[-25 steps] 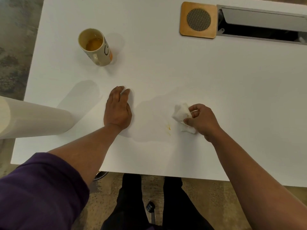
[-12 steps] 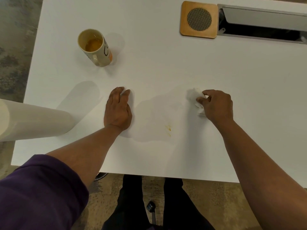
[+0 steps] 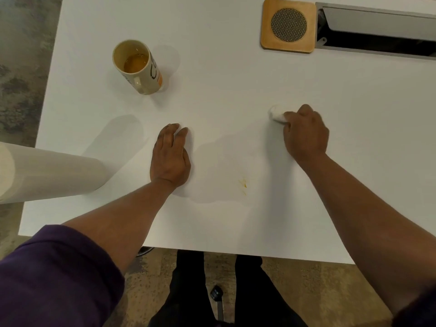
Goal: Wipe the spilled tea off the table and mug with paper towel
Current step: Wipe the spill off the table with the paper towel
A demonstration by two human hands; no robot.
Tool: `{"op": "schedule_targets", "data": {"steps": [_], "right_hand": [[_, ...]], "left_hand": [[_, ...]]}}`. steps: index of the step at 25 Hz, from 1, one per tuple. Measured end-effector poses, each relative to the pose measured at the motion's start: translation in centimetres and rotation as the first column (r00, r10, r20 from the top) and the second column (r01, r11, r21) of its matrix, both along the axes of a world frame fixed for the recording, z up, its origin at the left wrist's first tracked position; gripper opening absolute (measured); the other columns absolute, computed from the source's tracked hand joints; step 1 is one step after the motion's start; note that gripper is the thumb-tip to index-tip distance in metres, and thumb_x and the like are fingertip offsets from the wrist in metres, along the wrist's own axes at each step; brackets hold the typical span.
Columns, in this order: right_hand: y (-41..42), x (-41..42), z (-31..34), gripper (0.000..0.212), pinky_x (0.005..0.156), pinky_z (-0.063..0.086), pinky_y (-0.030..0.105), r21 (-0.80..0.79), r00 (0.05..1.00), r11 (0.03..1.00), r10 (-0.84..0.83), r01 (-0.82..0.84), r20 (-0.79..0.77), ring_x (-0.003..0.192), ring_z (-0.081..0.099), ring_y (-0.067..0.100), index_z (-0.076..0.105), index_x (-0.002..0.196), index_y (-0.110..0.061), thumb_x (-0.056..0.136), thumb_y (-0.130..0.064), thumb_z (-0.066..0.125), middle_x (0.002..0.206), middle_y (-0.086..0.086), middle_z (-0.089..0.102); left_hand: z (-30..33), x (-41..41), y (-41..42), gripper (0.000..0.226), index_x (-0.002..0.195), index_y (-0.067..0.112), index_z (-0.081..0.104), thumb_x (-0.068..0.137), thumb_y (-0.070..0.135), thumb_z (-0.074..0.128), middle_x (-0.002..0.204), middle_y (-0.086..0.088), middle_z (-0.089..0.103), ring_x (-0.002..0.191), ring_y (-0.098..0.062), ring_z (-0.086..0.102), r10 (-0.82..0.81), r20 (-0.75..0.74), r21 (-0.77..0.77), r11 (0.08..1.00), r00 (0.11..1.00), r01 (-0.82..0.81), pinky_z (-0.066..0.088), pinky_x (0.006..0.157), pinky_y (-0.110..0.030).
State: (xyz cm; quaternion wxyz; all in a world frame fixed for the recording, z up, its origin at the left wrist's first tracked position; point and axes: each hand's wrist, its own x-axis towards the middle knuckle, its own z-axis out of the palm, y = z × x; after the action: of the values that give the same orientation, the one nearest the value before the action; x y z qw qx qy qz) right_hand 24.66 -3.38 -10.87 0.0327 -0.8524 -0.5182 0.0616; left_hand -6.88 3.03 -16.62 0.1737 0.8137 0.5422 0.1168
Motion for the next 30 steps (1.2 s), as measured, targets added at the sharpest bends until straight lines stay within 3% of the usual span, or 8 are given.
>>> {"op": "schedule_targets", "data": {"steps": [4,7,11,15,20,24,27,30], "right_hand": [[-0.1,-1.3,-1.1,0.024,0.079,0.051,0.041,0.041,0.951,0.999,0.036,-0.025,-0.307,0.101,0.058,0.034,0.077,0.102,-0.016,0.088,-0.025,0.06,0.121,0.007,0.059],[0.7,-0.3,-1.5,0.022,0.093,0.048,0.035,0.063,0.875,0.995,-0.039,0.079,-0.483,0.111,0.06,0.027,0.077,0.105,-0.016,0.09,-0.016,0.061,0.126,0.007,0.06],[1.9,0.4,-1.5,0.045,0.102,0.046,0.038,-0.048,0.878,0.998,-0.047,0.027,-0.476,0.119,0.059,0.027,0.063,0.132,-0.018,0.089,-0.005,0.06,0.131,0.007,0.063],[0.3,-2.4,-1.7,0.04,0.084,0.052,0.04,-0.025,0.933,0.994,0.09,-0.105,-0.348,0.117,0.056,0.028,0.072,0.12,-0.029,0.091,-0.006,0.056,0.124,-0.002,0.065],[-2.8,-4.0,-2.5,0.049,0.06,0.038,0.033,-0.059,0.973,0.984,0.154,-0.166,-0.174,0.106,0.049,0.03,0.062,0.132,-0.034,0.092,-0.006,0.057,0.118,0.002,0.054],[-5.3,-5.7,-1.4,0.03,0.058,0.043,0.034,0.016,0.98,0.992,0.126,-0.125,-0.155,0.096,0.058,0.031,0.065,0.121,-0.027,0.095,-0.014,0.057,0.111,-0.001,0.064],[-7.6,-7.4,-1.0,0.02,0.054,0.039,0.032,-0.044,0.986,0.993,0.102,-0.108,-0.131,0.08,0.057,0.032,0.073,0.109,-0.02,0.096,-0.017,0.058,0.095,0.004,0.061],[-8.5,-9.2,-1.0,0.023,0.056,0.043,0.033,-0.109,0.966,0.994,-0.043,0.016,-0.256,0.072,0.058,0.033,0.074,0.107,-0.014,0.093,-0.013,0.055,0.092,0.009,0.054]], "left_hand": [[0.1,0.0,0.0,0.05,0.14,0.004,0.054,0.091,0.001,0.043,0.148,-0.021,0.048,0.142,-0.039,0.038,-0.003,-0.002,-0.003,1.0,1.0,0.003,0.032,0.118,-0.047],[0.1,0.0,0.0,0.05,0.14,0.004,0.054,0.091,0.001,0.043,0.148,-0.022,0.048,0.141,-0.04,0.038,-0.008,0.002,0.0,1.0,1.0,0.008,0.032,0.118,-0.047],[0.1,0.1,0.0,0.05,0.139,0.003,0.054,0.091,0.001,0.043,0.148,-0.022,0.048,0.141,-0.041,0.038,-0.011,0.006,0.001,1.0,1.0,0.011,0.033,0.118,-0.048],[0.1,0.0,0.0,0.05,0.14,0.003,0.054,0.091,0.001,0.043,0.148,-0.022,0.048,0.142,-0.041,0.038,-0.009,0.004,-0.001,1.0,1.0,0.009,0.034,0.117,-0.051],[0.2,0.1,0.0,0.05,0.139,0.002,0.054,0.09,0.001,0.043,0.147,-0.023,0.049,0.14,-0.042,0.04,-0.007,0.005,0.001,1.0,1.0,0.007,0.035,0.115,-0.052],[0.2,0.0,0.0,0.05,0.139,0.002,0.054,0.091,0.002,0.041,0.147,-0.023,0.049,0.14,-0.042,0.04,-0.012,0.004,0.001,1.0,1.0,0.012,0.035,0.115,-0.052],[0.0,-0.1,0.0,0.05,0.139,0.004,0.053,0.091,0.005,0.039,0.148,-0.022,0.048,0.141,-0.041,0.039,-0.006,0.002,-0.004,1.0,1.0,0.006,0.035,0.116,-0.052],[0.0,0.0,-0.1,0.05,0.139,0.004,0.053,0.091,0.004,0.04,0.147,-0.021,0.048,0.141,-0.041,0.039,-0.002,0.002,0.002,1.0,1.0,0.002,0.035,0.116,-0.052]]}}
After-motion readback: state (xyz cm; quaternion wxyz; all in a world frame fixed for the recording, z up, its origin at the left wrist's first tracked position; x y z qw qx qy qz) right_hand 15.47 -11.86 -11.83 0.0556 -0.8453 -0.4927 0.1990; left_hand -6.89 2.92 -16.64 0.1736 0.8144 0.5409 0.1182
